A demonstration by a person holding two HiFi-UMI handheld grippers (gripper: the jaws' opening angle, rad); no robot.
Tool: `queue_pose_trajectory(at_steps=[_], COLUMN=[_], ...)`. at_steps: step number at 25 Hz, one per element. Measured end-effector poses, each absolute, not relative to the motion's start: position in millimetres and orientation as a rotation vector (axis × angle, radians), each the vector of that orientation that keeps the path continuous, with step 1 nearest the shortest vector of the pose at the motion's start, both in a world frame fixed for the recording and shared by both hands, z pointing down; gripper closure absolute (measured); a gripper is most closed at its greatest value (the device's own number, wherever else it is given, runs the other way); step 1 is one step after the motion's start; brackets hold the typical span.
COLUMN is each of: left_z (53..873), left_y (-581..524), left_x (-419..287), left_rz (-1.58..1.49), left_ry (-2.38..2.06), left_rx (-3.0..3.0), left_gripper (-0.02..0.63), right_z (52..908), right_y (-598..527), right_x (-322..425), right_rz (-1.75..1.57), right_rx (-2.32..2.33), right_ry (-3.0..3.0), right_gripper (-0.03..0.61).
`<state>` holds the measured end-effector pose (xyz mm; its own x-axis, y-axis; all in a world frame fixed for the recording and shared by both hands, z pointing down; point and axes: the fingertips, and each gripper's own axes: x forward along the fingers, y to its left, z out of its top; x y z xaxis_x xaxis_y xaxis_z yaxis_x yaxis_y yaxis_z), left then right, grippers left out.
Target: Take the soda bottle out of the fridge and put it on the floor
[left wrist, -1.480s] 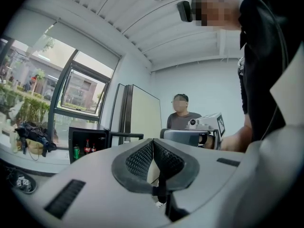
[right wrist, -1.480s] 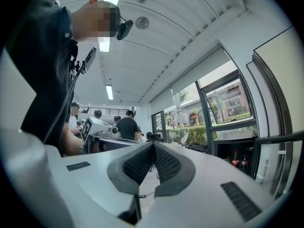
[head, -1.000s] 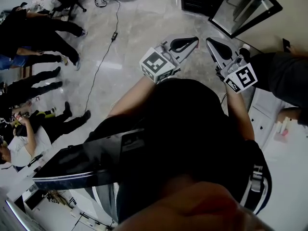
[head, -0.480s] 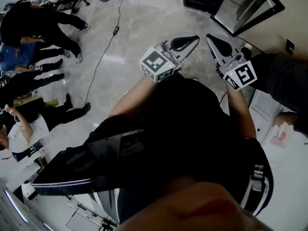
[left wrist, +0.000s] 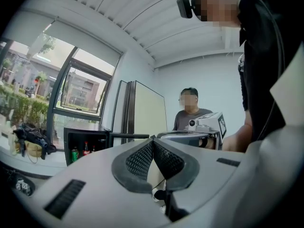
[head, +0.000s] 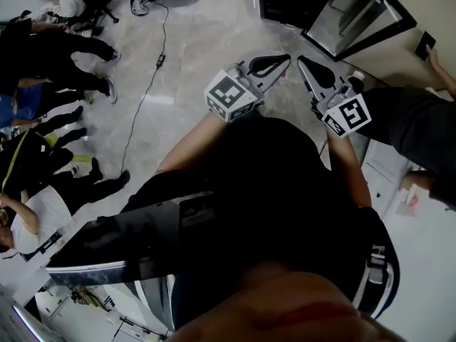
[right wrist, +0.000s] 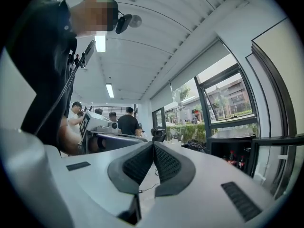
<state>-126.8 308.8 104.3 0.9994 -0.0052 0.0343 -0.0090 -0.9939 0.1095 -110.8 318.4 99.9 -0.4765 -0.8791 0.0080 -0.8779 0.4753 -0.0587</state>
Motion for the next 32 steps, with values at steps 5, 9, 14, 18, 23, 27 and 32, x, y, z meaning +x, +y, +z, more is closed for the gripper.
queue_pose_trajectory(at_steps=[5,9,14,18,23,27,32], left_z=[100,102,106,105,120,126,134], left_y=[258,220,187,164,138,123,104], left_x=[-121,-121,-127,-124,-102,-76,-44], left_rz=[0.021,0.016,0.029,0.031,0.046,0.039,0.068], left_ry=[0.028,0.055,0.099,0.113,0.089,0.083,0.010], left_rx=[3.031,3.017,3.016,3.022,2.979,2.984,2.985], left_gripper=[0.609,0.609,0.609,0.609,0.609,0.609,0.609], right_z=[100,102,105,105,122,132,143], right_y=[272,236,205,188,163,145,123], right_x=[-104,-102,-98,-95,-71,-42,-6], right_rz=[-0.075,-0.082,-0.081,-0.088,-0.136,-0.144,-0.130], right_rx=[-1.647,-1.697,-1.771,-1.797,-1.796,-1.785,-1.747], right_ry=[2.683,2.656,2.609,2.592,2.599,2.588,2.610], right_gripper=[0.566,0.566,0.566,0.566,0.566,0.566,0.566])
